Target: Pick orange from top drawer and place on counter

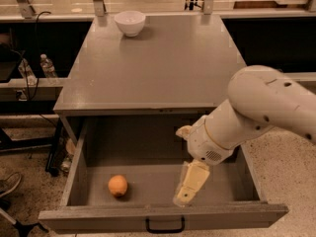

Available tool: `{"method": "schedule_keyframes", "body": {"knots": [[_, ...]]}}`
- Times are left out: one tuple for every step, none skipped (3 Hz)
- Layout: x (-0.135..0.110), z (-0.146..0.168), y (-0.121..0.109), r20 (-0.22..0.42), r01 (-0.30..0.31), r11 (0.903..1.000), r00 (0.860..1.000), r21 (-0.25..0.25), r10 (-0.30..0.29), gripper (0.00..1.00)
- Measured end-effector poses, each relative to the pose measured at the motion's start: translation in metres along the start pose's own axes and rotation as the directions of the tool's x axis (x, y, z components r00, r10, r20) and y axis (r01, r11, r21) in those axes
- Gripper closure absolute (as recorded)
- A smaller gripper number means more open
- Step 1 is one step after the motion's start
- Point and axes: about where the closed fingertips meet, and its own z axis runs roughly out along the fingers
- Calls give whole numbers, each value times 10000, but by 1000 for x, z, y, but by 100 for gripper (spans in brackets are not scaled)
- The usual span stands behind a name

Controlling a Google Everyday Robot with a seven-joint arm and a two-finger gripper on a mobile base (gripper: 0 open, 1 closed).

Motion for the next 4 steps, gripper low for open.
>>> {"method": "schedule_keyframes", "body": {"knots": [[-9,30,-20,846,-385,9990,9958,233,364,0],[-24,53,-41,1763,-733,9966,9822,367,657,0],[-36,81,-54,2577,-923,9954,9626,237,831,0],[-36,81,-54,2577,-922,9955,9626,237,831,0]]}}
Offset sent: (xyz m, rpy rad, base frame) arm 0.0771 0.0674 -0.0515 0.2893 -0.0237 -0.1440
